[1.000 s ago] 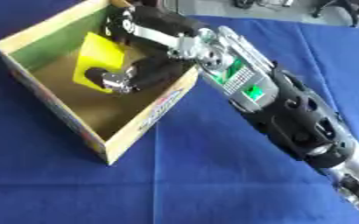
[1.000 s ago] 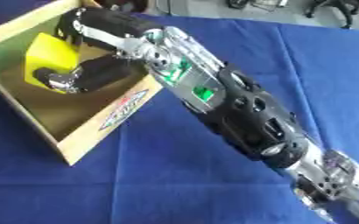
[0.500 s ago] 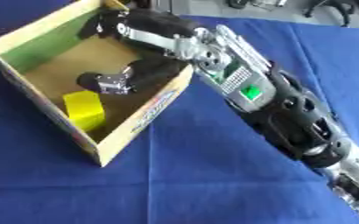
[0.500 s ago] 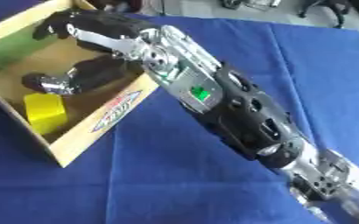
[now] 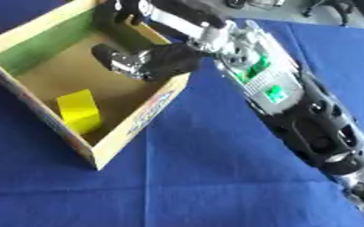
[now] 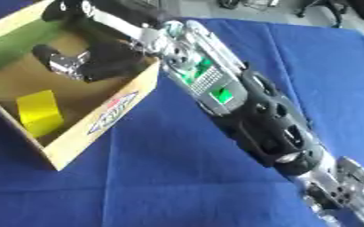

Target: Pick up objects on the table and place them in the box.

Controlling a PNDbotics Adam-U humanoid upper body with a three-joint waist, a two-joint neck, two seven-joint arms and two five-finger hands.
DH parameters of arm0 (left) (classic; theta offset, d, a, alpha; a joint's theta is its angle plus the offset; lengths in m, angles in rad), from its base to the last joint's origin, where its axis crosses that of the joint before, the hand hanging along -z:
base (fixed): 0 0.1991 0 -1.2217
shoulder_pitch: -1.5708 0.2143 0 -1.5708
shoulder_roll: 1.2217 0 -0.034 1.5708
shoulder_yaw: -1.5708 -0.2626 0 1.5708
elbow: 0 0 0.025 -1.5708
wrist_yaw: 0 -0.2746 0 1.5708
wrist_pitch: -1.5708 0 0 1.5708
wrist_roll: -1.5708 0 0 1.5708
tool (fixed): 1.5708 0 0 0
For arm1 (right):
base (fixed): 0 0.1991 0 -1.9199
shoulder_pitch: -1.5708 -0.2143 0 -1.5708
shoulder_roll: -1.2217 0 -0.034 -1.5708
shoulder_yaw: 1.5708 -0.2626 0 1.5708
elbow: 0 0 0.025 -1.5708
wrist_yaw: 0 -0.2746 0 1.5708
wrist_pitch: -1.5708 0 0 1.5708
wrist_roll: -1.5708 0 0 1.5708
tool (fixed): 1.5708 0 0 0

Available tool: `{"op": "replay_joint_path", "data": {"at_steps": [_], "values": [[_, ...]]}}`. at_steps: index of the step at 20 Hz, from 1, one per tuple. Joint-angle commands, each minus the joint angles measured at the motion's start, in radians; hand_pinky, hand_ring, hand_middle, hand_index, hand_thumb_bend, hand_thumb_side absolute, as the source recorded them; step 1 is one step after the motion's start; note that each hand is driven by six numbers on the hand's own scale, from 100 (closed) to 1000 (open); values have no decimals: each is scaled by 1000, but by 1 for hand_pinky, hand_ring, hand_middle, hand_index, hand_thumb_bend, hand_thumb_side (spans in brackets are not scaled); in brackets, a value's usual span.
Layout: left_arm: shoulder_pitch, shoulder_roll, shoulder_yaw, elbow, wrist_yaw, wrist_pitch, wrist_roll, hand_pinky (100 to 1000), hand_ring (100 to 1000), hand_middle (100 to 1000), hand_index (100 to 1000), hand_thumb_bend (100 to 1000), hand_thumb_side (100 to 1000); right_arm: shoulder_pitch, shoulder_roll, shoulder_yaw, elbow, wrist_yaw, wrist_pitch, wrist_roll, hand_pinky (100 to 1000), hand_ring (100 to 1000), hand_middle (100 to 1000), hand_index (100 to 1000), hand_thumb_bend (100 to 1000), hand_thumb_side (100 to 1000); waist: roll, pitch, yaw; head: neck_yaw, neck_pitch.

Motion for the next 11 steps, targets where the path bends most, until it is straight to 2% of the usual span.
{"op": "replay_joint_path", "data": {"at_steps": [1,3,11], "values": [[2,7,11,-13,-3,1,5,260,423,553,610,100,901,9,-39,-65,-51,-71,-7,-90,758,786,788,864,167,796,12,-37,-11,32,3],[5,7,14,-13,-4,2,7,261,424,553,610,100,901,36,-42,-100,-53,-115,-31,-154,746,774,776,859,113,763,17,-43,-29,61,5],[17,8,22,-13,-6,6,15,264,426,553,612,100,902,193,-56,-220,-53,-220,-125,-321,732,757,750,843,100,738,45,-69,-104,185,23]]}}
